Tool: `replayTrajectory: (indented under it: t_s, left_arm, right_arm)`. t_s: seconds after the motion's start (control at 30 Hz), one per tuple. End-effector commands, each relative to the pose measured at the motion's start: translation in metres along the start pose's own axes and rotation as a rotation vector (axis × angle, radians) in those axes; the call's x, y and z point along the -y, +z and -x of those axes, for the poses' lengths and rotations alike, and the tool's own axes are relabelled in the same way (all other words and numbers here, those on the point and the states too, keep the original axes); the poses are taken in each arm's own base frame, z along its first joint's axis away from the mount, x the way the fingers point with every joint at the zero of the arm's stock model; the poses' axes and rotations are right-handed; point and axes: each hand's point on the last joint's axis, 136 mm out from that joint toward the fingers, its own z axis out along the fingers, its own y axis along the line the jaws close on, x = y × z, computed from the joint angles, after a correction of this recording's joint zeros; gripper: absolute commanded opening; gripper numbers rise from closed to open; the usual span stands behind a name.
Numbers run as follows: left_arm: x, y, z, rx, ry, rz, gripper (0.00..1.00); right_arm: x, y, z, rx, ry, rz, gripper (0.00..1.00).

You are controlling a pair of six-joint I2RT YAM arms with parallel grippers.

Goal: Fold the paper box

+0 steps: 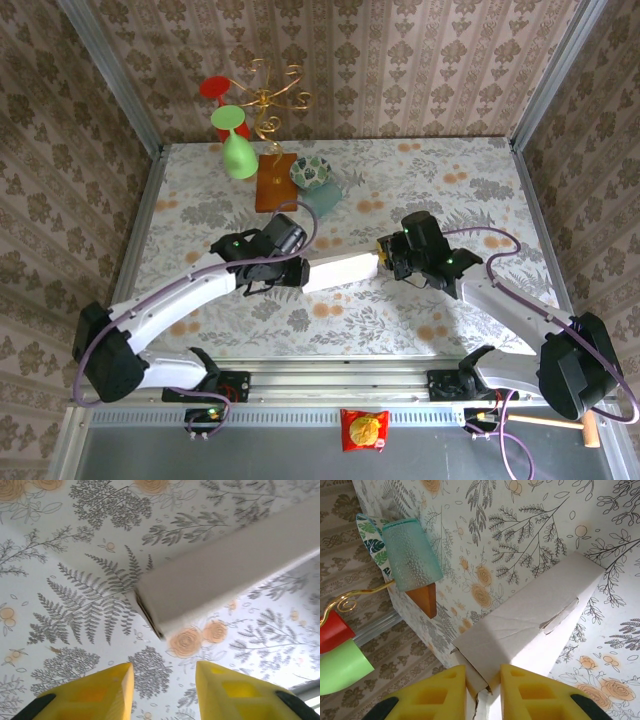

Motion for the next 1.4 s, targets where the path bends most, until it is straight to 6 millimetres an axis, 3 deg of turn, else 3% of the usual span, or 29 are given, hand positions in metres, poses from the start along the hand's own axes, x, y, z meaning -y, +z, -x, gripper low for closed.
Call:
replayTrajectory:
  t_s: [0.0,0.17,0.5,0.87,1.17,1.37]
  left_arm:
    - [0.016,-0.034,0.013,0.062,-0.080,-0.113,0.41]
    - [0.013,-0.045,0.027,0.108,-0.226,-0.204,0.46]
    - [-0.004,-0.011,0.042,0.117,-0.456,-0.309,0.47]
    - [-0.008,0.015,0.021,0.063,-0.522,-0.334,0.37]
    - [-0.019,0.036,0.000,0.022,-0.532,-0.304,0.19]
    - [-0.027,0.043,-0.017,-0.005,-0.536,-0.276,0.13]
  right_arm:
    - [0.040,0.005,0.009,0.029,0.011,-0.131,0.22]
    - [0.039,0.005,0.009,0.031,0.015,-0.129,0.22]
    - [0.038,0.006,0.009,0.029,0.018,-0.127,0.21]
    - [0.039,0.008,0.008,0.024,0.022,-0.129,0.21]
    - [0.045,0.007,0.009,0.028,0.026,-0.139,0.17]
    - [0.054,0.005,0.009,0.023,0.018,-0.169,0.14]
